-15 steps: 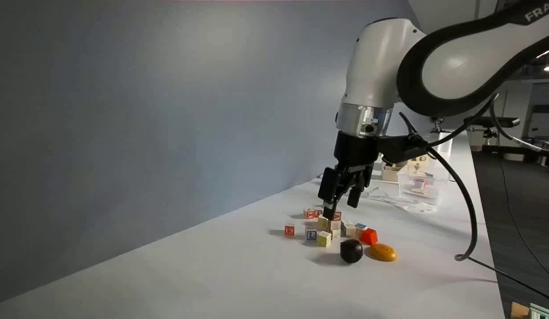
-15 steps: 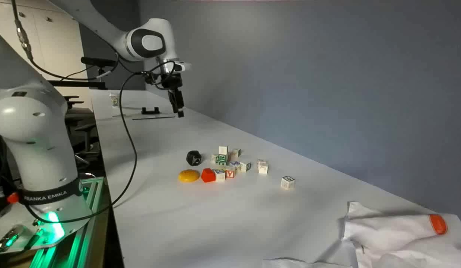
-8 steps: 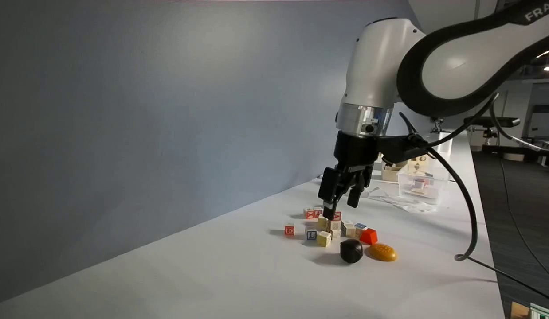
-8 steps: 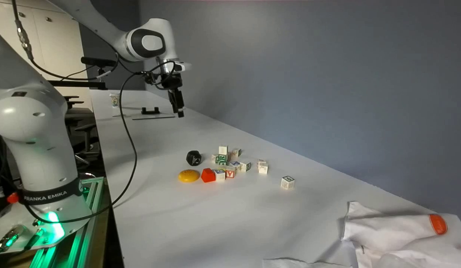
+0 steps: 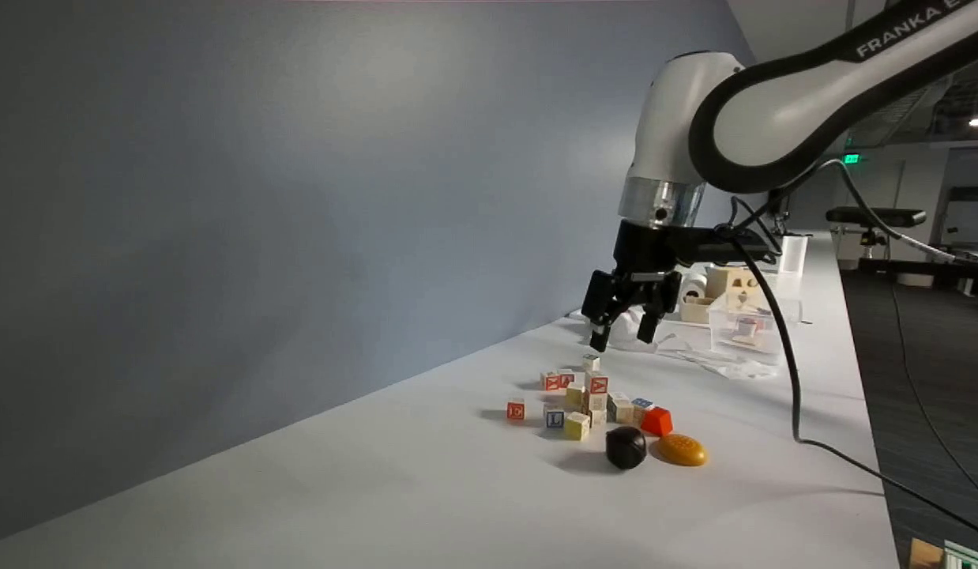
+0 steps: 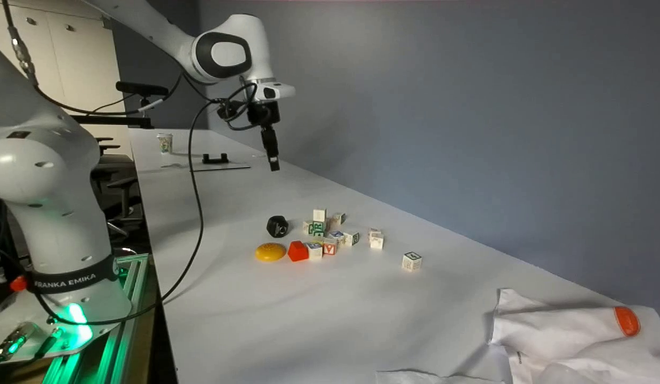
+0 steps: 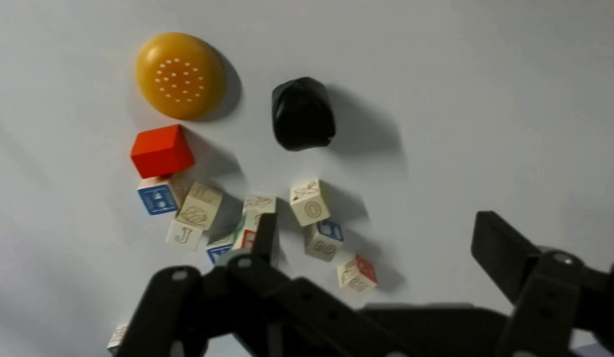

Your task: Add one more cube to the stacked up cubes

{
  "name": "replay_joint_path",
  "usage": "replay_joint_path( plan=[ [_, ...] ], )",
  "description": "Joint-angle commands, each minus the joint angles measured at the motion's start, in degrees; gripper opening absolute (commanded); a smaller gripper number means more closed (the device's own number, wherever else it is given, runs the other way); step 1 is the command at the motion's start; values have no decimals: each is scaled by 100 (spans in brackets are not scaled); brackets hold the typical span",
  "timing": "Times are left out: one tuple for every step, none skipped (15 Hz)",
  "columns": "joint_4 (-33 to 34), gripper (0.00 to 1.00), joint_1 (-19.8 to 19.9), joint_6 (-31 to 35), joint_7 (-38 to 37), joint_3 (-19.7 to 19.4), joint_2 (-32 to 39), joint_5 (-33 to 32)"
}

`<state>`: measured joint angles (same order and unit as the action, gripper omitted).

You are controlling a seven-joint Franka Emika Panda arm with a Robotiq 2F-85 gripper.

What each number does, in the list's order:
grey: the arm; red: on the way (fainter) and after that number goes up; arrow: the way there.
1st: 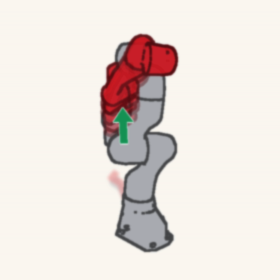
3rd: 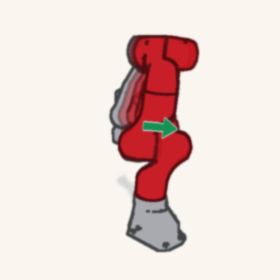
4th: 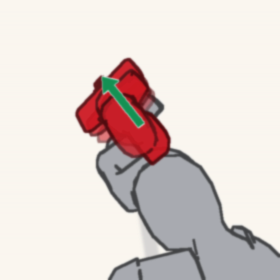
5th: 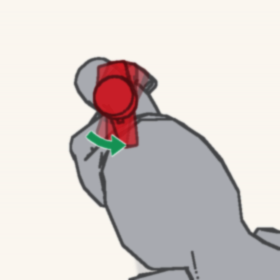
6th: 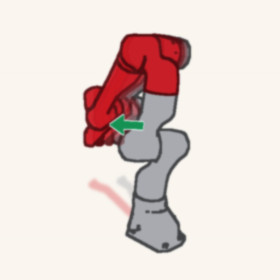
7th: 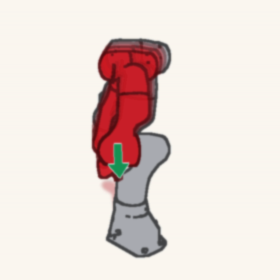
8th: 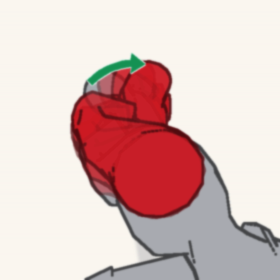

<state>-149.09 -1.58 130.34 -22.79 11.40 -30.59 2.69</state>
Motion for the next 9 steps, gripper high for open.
replay_joint_path(
  plan=[
    [20, 100, 399, 70, 92, -226, -138, -457],
    [53, 100, 479, 74, 211, -326, -110, -555],
    [94, 100, 578, 99, 349, -416, -67, -708],
    [138, 100, 619, 181, 548, -563, -7, -754],
    [160, 100, 686, 278, 667, -647, 41, -838],
    [208, 100, 756, 359, 850, -785, 114, -888],
    [219, 100, 780, 486, 1062, -918, 172, -897],
    [252, 100, 797, 635, 1352, -1089, 263, -893],
    [303, 100, 796, 732, 1723, -1253, 376, -909]
  ],
)
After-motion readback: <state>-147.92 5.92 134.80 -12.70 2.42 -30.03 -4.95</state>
